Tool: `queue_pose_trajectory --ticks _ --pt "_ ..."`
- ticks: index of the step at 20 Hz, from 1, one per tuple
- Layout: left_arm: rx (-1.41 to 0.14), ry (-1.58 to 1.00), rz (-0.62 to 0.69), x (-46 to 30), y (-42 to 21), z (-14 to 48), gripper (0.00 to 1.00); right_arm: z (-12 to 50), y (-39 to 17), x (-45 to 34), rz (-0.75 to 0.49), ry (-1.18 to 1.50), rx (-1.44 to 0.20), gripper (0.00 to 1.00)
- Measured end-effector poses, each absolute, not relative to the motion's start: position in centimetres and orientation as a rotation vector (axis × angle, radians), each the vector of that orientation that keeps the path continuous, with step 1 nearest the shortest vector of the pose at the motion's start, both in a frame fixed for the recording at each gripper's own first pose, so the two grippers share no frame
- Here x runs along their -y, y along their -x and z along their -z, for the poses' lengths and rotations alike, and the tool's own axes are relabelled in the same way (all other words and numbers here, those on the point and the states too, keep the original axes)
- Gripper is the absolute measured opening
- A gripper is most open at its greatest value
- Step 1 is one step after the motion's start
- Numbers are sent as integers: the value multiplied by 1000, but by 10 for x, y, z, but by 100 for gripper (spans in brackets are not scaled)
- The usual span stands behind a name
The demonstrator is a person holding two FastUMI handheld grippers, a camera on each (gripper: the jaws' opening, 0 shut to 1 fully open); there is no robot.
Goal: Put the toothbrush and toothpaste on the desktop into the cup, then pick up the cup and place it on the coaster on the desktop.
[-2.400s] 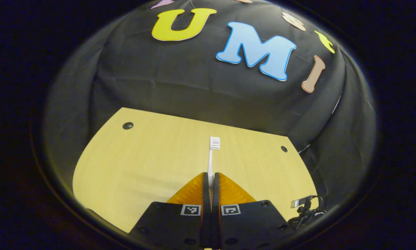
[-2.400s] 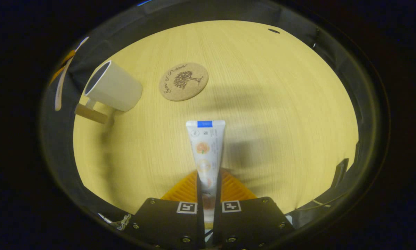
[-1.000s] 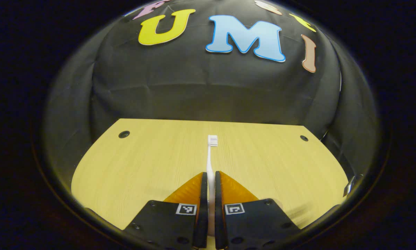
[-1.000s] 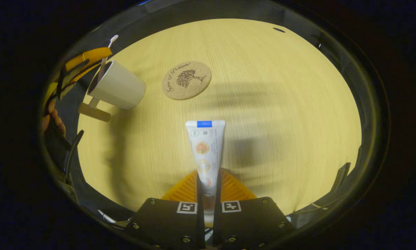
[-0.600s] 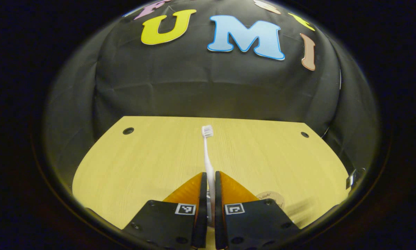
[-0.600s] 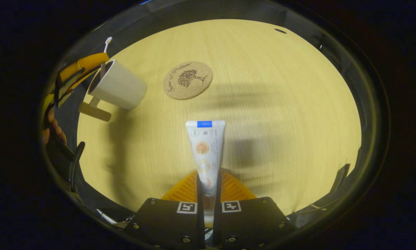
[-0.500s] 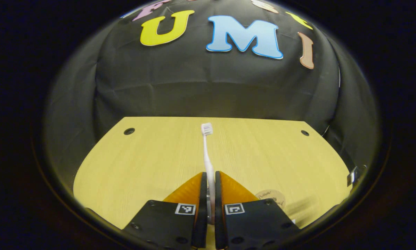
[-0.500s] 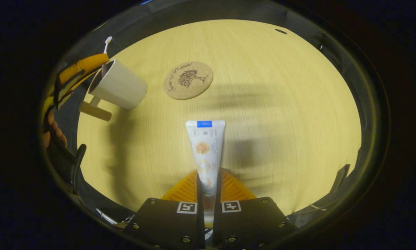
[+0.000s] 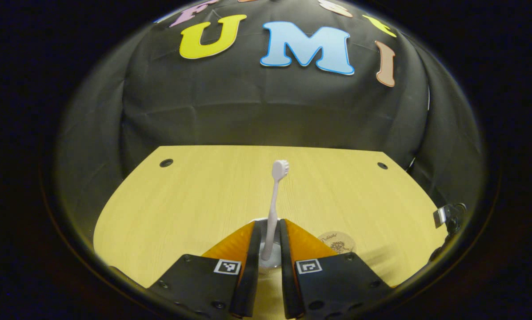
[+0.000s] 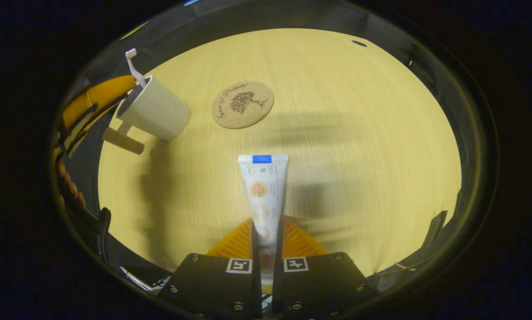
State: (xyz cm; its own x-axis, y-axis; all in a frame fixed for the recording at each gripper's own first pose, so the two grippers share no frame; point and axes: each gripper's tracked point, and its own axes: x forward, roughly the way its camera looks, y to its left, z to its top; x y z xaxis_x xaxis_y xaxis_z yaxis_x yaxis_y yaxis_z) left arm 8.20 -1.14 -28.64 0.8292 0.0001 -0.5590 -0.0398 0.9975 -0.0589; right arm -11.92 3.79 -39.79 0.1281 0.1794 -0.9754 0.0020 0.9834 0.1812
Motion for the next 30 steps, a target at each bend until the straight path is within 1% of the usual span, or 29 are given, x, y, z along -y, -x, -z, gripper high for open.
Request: queue_pose_trajectory --ticks 3,5,6,7,9,10,11,12,13,14,18,19,20,23,24,26,27,29,30 --pt "-589 74 -25 6 -66 278 36 397 120 -40 -101 -215 -1462 11" --pt "-585 72 -33 -1 -53 271 35 387 111 -41 -90 -255 -1440 11" --pt "-582 72 -38 -6 -47 268 31 377 103 -42 -91 -273 -1414 11" --pt "-581 72 -46 -10 -42 266 36 365 92 -45 -96 -293 -1384 11" --pt "-582 71 -60 -22 -32 265 36 344 65 -57 -105 -339 -1314 11" --pt "-583 71 -68 -28 -26 262 31 333 52 -63 -110 -360 -1280 11" --pt "-585 72 -75 -34 -20 260 31 323 39 -70 -116 -379 -1251 11" --pt "-587 71 -84 -42 -15 261 35 313 29 -78 -122 -399 -1234 11" --pt "-590 71 -90 -49 -10 261 31 303 17 -86 -130 -421 -1212 11" --pt "-593 71 -96 -56 -4 260 35 294 7 -92 -136 -436 -1187 11" --pt "-613 71 -127 -91 18 260 35 266 -30 -103 -150 -473 -1102 11" --pt "-617 70 -136 -100 22 261 31 263 -39 -109 -149 -483 -1092 11" --pt "-621 69 -147 -110 27 260 35 264 -46 -121 -148 -493 -1083 11" --pt "-634 74 -178 -139 39 262 35 262 -62 -138 -136 -519 -1059 11" --pt "-639 75 -189 -148 42 264 31 260 -70 -143 -128 -524 -1045 11" --pt "-653 77 -207 -165 47 269 27 258 -84 -149 -109 -534 -1008 11" --pt "-659 77 -216 -173 48 272 27 257 -91 -153 -100 -541 -986 11" --pt "-669 71 -229 -188 53 272 35 256 -99 -158 -86 -549 -947 11" --pt "-672 67 -234 -194 57 274 35 259 -101 -160 -78 -546 -930 11"
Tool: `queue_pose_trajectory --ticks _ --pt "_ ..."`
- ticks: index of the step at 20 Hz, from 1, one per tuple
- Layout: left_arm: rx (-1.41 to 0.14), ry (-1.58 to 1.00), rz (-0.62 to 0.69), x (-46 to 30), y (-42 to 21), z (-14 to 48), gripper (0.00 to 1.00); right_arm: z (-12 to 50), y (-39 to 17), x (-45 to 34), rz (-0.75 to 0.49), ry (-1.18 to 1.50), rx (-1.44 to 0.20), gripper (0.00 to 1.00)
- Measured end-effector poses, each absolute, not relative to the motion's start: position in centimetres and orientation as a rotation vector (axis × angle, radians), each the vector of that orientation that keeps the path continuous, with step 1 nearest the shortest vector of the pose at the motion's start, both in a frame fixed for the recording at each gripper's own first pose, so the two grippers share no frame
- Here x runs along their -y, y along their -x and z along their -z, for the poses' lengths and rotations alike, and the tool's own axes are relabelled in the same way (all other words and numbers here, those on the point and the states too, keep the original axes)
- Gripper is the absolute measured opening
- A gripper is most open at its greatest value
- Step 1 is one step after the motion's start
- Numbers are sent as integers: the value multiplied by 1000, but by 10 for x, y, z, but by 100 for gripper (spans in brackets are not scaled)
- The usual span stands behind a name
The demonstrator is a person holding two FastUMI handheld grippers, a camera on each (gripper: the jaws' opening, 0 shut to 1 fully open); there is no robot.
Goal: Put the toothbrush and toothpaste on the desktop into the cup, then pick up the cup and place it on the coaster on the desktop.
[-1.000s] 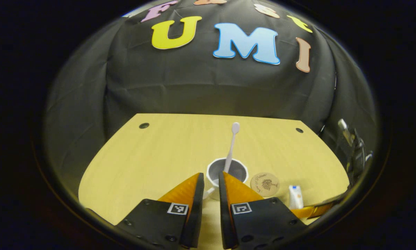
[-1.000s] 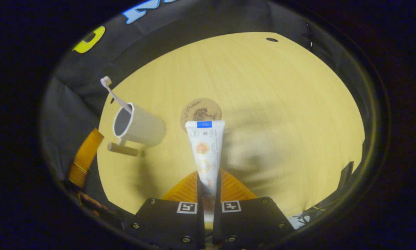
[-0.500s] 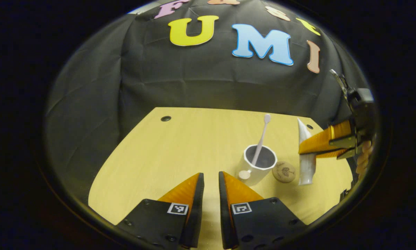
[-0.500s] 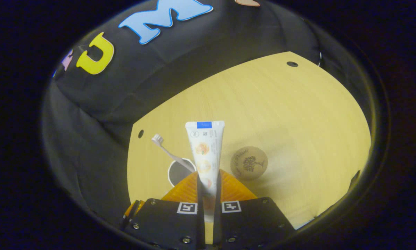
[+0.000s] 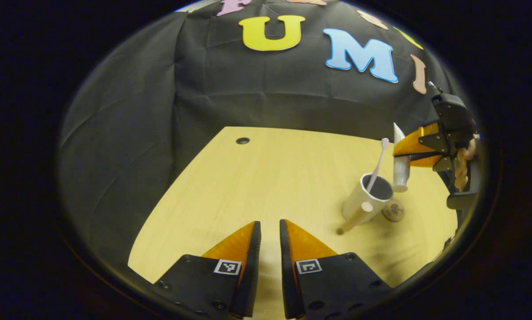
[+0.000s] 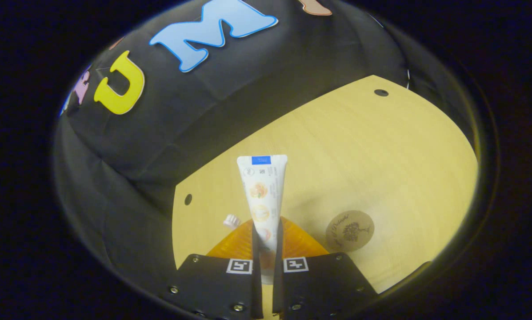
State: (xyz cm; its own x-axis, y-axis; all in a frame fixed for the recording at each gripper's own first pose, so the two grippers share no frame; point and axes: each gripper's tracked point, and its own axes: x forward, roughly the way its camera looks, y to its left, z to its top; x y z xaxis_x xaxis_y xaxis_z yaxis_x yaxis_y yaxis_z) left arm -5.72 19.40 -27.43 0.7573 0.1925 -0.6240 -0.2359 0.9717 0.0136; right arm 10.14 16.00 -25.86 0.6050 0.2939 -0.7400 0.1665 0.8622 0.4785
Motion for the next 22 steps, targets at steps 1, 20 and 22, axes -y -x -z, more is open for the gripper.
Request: queue_pose_trajectory --ticks 1,20,22 --pt "-676 64 -237 -199 60 274 31 261 -106 -163 -69 -540 -916 11" --pt "-706 13 -203 -220 76 276 27 283 -100 -187 -97 -332 -695 24" --pt "-703 11 -191 -214 71 275 37 284 -94 -187 -102 -328 -712 29"
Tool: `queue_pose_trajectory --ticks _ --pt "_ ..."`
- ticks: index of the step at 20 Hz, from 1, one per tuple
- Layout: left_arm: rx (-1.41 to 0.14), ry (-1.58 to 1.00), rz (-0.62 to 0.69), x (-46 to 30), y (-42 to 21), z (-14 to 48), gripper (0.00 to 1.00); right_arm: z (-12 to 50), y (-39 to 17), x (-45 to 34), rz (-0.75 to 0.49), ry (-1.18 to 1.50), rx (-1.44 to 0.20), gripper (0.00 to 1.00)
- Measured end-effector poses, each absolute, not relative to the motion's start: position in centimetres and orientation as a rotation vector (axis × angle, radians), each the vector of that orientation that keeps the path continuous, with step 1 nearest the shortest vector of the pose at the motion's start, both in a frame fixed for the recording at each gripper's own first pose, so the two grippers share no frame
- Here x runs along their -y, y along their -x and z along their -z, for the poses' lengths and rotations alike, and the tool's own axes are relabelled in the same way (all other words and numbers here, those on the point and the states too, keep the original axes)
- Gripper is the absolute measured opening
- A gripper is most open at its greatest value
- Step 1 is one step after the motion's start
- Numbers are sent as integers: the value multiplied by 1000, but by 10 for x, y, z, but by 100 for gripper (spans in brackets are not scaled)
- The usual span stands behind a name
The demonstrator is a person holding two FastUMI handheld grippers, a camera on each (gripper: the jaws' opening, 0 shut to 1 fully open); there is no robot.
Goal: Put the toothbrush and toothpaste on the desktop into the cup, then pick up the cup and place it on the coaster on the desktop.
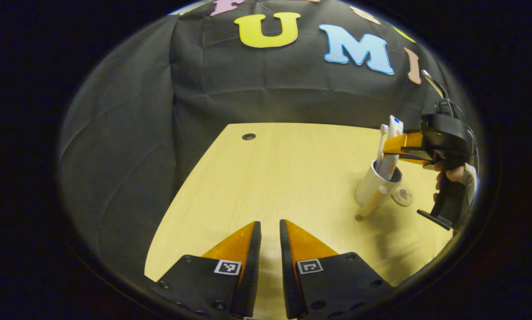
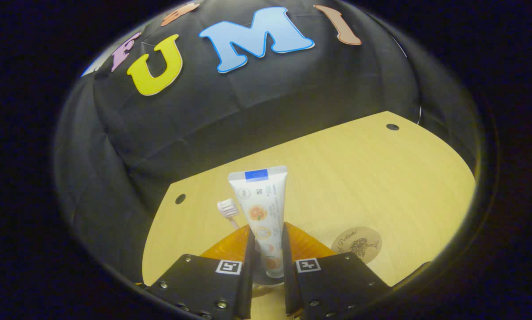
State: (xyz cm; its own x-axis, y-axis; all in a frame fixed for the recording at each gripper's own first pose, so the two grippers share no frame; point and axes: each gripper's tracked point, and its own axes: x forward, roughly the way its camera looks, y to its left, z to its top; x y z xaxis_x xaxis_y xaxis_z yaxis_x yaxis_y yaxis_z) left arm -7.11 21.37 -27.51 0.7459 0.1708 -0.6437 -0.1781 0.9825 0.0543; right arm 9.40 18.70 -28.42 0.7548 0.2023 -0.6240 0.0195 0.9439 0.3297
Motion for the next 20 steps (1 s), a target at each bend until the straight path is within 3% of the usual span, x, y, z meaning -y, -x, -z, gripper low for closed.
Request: queue_pose_trajectory --ticks 3,4,5,6,7,10,11,12,18,19,20 --pt "-697 7 -162 -201 63 271 37 286 -91 -189 -120 -326 -717 29" --pt "-694 5 -151 -196 61 270 37 281 -85 -189 -132 -333 -716 53" --pt "-693 3 -142 -192 57 271 31 279 -84 -187 -135 -331 -719 61" --pt "-692 -1 -131 -187 55 269 36 277 -83 -187 -138 -336 -716 63" --pt "-690 -5 -117 -182 53 267 36 274 -82 -186 -138 -339 -711 72" --pt "-677 -16 -71 -167 42 261 27 258 -81 -183 -144 -374 -687 72" --pt "-672 -14 -49 -161 37 259 37 249 -81 -181 -148 -393 -677 72" --pt "-669 -17 -27 -154 32 257 40 241 -82 -176 -145 -406 -662 72" --pt "-668 -74 189 -95 -7 241 41 195 -87 -111 -48 -464 -566 73" --pt "-666 -97 227 -86 -13 239 48 193 -85 -96 -25 -468 -557 73" --pt "-666 -115 263 -77 -18 238 49 192 -81 -83 0 -473 -551 73"
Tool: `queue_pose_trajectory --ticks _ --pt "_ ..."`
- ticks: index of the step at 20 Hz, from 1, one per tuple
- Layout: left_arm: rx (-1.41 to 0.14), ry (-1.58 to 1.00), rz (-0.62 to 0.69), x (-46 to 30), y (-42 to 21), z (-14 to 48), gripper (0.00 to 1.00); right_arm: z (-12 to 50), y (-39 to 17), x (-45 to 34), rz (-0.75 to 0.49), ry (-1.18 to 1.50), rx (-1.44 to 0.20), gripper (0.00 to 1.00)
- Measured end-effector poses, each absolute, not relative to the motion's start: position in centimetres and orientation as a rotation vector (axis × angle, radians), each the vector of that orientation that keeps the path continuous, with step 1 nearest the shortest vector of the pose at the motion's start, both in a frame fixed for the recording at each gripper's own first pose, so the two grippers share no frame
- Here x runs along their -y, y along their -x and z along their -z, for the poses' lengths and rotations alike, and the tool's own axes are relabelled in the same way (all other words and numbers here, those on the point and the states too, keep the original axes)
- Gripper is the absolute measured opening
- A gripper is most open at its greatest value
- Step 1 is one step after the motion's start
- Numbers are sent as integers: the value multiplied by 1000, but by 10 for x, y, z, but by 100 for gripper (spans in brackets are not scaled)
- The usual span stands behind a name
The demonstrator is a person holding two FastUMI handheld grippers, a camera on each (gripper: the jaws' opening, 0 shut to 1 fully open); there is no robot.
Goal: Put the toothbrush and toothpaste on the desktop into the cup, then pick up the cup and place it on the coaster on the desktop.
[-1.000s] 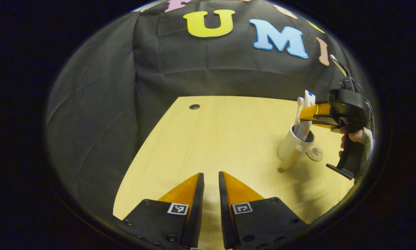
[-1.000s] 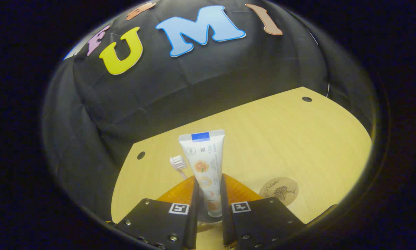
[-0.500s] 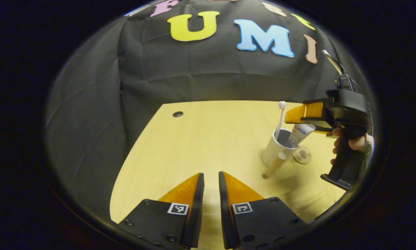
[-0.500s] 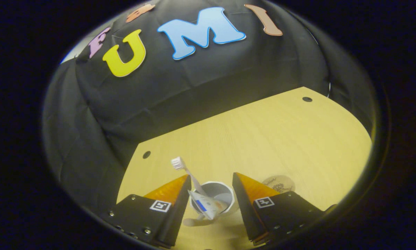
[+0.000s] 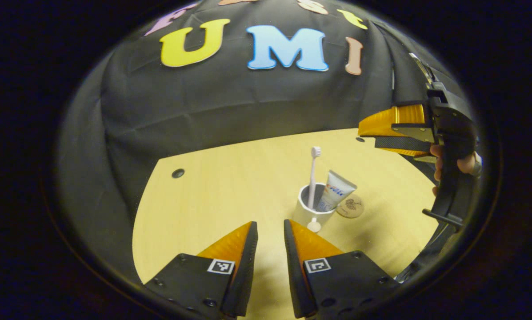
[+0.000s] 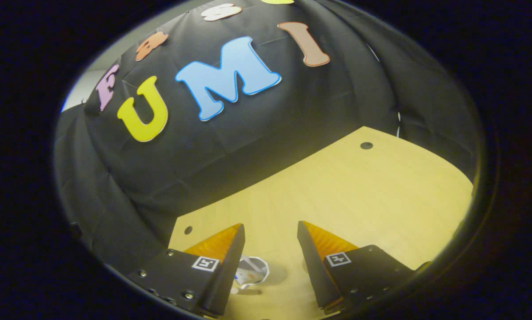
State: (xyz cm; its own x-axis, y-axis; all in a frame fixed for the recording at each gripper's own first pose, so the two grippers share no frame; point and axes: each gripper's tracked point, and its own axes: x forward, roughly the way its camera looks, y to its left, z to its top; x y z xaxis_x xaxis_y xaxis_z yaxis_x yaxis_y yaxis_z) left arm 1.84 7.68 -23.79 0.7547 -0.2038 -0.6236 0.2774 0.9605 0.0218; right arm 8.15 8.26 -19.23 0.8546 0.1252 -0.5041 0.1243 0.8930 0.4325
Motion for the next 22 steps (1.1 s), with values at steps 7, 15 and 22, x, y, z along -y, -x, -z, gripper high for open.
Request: queue_pose_trajectory --ticks 7,15,22 --pt "-819 -189 470 -21 -22 264 77 222 -34 6 180 -524 -593 72" --pt "-1127 -255 491 -20 -31 319 70 242 14 69 318 -559 -619 72" --pt "-1255 -287 477 -11 -40 355 70 259 37 107 404 -600 -641 72"
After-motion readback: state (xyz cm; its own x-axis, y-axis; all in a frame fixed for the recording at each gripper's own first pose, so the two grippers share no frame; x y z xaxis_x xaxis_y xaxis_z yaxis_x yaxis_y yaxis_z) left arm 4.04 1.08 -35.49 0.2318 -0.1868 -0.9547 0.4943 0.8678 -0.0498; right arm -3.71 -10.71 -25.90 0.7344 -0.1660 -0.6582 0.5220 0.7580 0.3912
